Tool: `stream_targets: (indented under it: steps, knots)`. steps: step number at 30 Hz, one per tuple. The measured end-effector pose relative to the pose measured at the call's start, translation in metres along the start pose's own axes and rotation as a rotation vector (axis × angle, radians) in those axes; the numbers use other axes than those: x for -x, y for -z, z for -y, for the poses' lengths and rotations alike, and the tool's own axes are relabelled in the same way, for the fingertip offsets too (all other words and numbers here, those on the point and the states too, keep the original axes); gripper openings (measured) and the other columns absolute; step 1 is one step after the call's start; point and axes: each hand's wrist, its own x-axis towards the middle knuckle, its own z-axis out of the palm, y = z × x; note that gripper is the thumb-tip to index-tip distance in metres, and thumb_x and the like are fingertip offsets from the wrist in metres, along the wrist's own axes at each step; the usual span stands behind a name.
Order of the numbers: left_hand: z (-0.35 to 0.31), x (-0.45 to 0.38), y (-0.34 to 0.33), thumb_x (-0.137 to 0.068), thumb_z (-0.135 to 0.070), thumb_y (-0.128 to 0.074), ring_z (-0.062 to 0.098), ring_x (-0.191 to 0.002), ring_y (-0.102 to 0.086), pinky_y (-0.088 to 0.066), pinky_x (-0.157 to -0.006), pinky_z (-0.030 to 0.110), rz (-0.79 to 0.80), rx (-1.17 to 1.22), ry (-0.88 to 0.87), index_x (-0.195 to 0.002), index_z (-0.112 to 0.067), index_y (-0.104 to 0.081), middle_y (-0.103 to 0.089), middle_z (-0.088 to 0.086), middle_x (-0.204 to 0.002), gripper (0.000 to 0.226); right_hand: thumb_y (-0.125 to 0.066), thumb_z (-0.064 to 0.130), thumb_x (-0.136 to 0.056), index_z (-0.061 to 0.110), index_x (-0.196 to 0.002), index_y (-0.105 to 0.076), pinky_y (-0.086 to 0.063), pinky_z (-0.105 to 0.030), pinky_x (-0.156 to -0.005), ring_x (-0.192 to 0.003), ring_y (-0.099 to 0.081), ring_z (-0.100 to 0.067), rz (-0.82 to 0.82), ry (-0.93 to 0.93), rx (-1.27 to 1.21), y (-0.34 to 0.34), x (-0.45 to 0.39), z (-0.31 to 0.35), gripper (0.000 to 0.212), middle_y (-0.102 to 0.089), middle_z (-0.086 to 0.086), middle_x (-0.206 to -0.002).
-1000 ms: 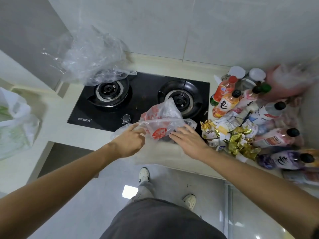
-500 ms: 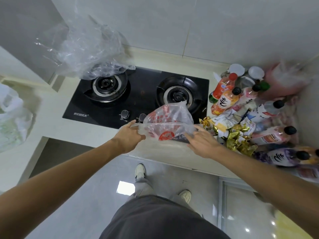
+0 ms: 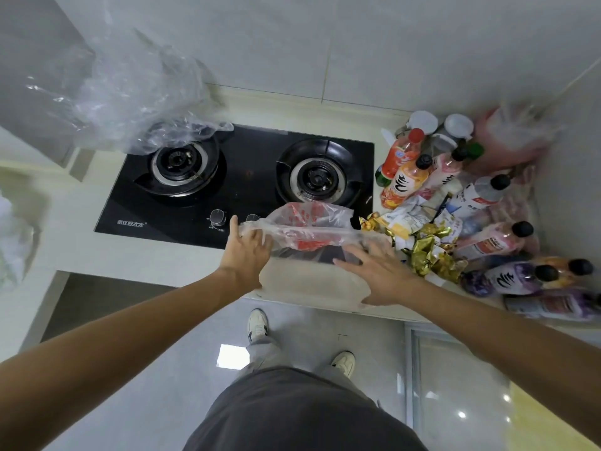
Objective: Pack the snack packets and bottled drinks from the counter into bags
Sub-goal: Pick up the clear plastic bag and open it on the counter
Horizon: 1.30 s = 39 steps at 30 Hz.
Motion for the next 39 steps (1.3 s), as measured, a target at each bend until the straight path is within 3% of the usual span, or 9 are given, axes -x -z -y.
stream_targets:
  steps: [2,4,9,13,18,22,28,36,39]
  knots:
    - [-0.007,0.000,-0.001,-0.078,-0.068,-0.071,0.034,-0.141,-0.035,-0.007,-0.114,0.079,-0.047,-0.008,-0.038,-0.161,-0.023,-0.001,-0.032,0.014,-0.147,0.117,-0.074,0.054,-0.086,0.044,-0.161,-0.019,0.000,-0.078,-0.118,-0.157,0.007,-0.042,0.095,0.062,-0.053,0.000,0.003,-0.001,0.094,-0.002,0.013,-0.172]
    - [-0.011,0.001,-0.005,-0.084,-0.056,-0.072,0.036,-0.147,-0.025,-0.005,-0.111,0.082,-0.080,0.003,-0.095,-0.160,-0.037,0.005,-0.016,0.015,-0.155,0.110,-0.066,0.049,-0.094,0.043,-0.161,-0.023,0.005,-0.080,-0.115,-0.159,0.007,-0.034,0.137,0.090,-0.079,-0.004,0.006,-0.003,0.079,-0.013,0.017,-0.171]
    - [-0.008,0.004,-0.026,-0.098,-0.042,-0.059,0.037,-0.154,-0.011,-0.007,-0.111,0.082,-0.082,-0.025,-0.250,-0.137,-0.049,-0.055,0.000,0.012,-0.168,0.040,-0.047,0.053,-0.103,0.037,-0.148,-0.045,-0.001,-0.070,-0.117,-0.142,-0.039,-0.024,0.092,0.070,-0.126,-0.013,0.011,-0.010,0.048,-0.064,0.002,-0.135]
    - [-0.009,0.005,-0.040,-0.097,-0.034,-0.057,0.030,-0.155,-0.012,-0.004,-0.111,0.081,-0.013,0.017,-0.263,-0.095,-0.030,-0.072,0.000,0.004,-0.171,0.016,-0.041,0.052,-0.106,0.028,-0.126,-0.061,-0.004,-0.065,-0.121,-0.125,-0.053,-0.026,0.007,0.018,-0.110,-0.017,0.012,-0.010,0.037,-0.066,-0.005,-0.109]
    - [-0.012,0.000,-0.037,-0.105,-0.054,-0.040,0.023,-0.150,-0.026,-0.001,-0.114,0.078,0.009,0.060,-0.157,-0.115,-0.026,-0.073,-0.045,-0.003,-0.151,0.044,-0.042,0.049,-0.107,0.018,-0.119,-0.063,-0.017,-0.047,-0.114,-0.107,-0.062,-0.026,-0.178,-0.084,-0.006,-0.016,0.000,-0.004,0.039,-0.071,-0.003,-0.092]
    - [-0.009,-0.004,-0.033,-0.105,-0.048,-0.046,0.023,-0.139,-0.043,-0.009,-0.118,0.072,0.023,0.064,-0.128,-0.112,-0.021,-0.071,-0.064,-0.003,-0.122,0.038,-0.053,0.060,-0.099,0.017,-0.121,-0.061,-0.022,-0.040,-0.111,-0.104,-0.064,-0.023,-0.145,-0.163,0.062,-0.010,-0.003,-0.001,0.049,-0.073,-0.001,-0.095]
    - [-0.018,-0.002,-0.029,-0.087,-0.037,-0.073,0.025,-0.141,-0.036,-0.006,-0.112,0.081,0.084,0.015,-0.119,-0.109,-0.024,-0.067,-0.046,0.008,-0.140,0.026,-0.073,0.073,-0.072,0.015,-0.138,-0.045,-0.022,-0.044,-0.119,-0.127,-0.056,-0.026,-0.113,-0.176,0.006,-0.016,-0.001,0.006,0.093,-0.066,-0.004,-0.127]
    - [-0.022,-0.003,-0.046,-0.074,-0.061,-0.079,0.030,-0.155,-0.004,-0.006,-0.109,0.083,0.084,0.030,-0.080,-0.161,-0.037,-0.008,0.005,0.015,-0.164,0.115,-0.080,0.067,-0.056,0.016,-0.142,-0.033,-0.039,-0.046,-0.106,-0.118,-0.046,-0.031,-0.166,-0.138,-0.032,-0.023,-0.004,0.014,0.111,-0.045,-0.008,-0.126]
    - [-0.017,-0.004,-0.049,-0.069,-0.075,-0.071,0.029,-0.154,-0.009,-0.004,-0.109,0.083,0.059,0.063,-0.055,-0.157,-0.032,-0.022,-0.004,0.014,-0.163,0.110,-0.075,0.075,-0.062,0.012,-0.140,-0.045,-0.042,-0.045,-0.103,-0.115,-0.045,-0.030,-0.217,-0.088,-0.001,-0.022,-0.007,0.016,0.104,-0.044,-0.008,-0.122]
